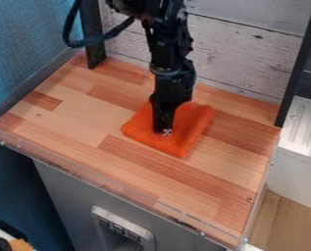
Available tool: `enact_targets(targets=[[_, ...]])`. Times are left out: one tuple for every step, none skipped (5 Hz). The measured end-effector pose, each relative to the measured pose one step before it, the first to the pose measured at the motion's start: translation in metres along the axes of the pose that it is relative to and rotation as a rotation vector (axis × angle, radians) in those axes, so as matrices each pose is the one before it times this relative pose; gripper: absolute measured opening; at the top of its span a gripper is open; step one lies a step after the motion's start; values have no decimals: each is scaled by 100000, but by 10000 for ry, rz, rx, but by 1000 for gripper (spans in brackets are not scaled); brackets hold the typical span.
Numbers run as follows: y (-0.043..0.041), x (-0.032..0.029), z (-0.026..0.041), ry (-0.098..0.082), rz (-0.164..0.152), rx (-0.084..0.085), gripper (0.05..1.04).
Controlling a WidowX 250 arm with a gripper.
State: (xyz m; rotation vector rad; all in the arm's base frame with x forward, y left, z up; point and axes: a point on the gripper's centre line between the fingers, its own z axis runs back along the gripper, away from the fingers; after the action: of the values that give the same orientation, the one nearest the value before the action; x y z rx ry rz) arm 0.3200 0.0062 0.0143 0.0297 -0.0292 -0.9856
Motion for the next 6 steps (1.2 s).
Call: enact_targets(targets=[[-300, -329, -430, -45, 960, -14, 63], [-13, -242, -154, -87, 1383, 4, 63], [223, -556, 40, -67, 1671, -29, 63], [241, -332, -23, 24, 1466, -72, 63], [315, -523, -40, 32, 1344, -67, 63], [277, -951, 9, 183, 1149, -108, 88]])
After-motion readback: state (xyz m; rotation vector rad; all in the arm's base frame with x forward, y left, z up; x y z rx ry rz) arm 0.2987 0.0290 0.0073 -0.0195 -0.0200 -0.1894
